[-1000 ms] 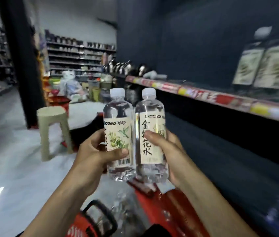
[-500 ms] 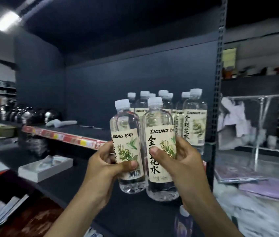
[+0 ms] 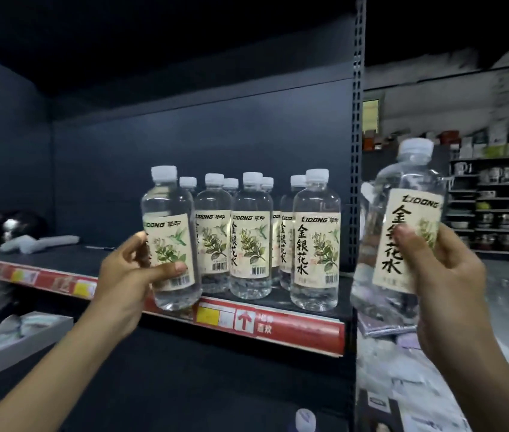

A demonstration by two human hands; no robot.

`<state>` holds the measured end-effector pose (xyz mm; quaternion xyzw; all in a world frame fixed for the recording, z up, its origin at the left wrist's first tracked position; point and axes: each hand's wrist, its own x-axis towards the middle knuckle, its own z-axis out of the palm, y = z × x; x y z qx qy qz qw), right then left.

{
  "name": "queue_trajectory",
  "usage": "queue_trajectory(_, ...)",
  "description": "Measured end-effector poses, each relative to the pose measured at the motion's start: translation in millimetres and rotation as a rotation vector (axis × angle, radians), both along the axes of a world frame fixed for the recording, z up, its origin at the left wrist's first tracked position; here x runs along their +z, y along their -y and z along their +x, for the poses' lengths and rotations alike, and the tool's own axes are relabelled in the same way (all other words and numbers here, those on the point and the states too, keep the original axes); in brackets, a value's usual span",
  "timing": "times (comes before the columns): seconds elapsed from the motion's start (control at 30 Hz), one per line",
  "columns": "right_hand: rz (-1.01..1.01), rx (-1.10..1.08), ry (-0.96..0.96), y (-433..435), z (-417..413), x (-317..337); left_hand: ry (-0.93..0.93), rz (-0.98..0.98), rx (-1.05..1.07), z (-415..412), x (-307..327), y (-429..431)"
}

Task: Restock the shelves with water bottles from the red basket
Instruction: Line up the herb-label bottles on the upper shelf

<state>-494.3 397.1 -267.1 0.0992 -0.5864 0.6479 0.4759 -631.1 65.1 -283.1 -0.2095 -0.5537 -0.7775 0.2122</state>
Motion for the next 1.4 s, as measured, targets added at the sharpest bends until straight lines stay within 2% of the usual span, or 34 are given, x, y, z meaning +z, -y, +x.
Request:
queue_trajectory(0.4,0.195,-0.164,0.171,-11,-64,-9,0.018,-0.067,0.028,-69,-1,47)
queue_trajectory(0.6,0.177,-0.067,0.180,-15,-91,-10,0.036,-0.137,-0.013,-96,1,57)
queue_trajectory(0.83,0.137,0.159,0.161,-19,-123,-14,0.048,-0.220,-0.044,-110,-1,64)
queue_trajectory(1.27,0.248,0.170,0.244,-22,-117,-14,0.045,-0.288,-0.062,-113,-8,66)
queue_trajectory(1.4,0.276,0.148,0.240,-21,-116,-13,0.061,-0.248,-0.057,-113,-9,62)
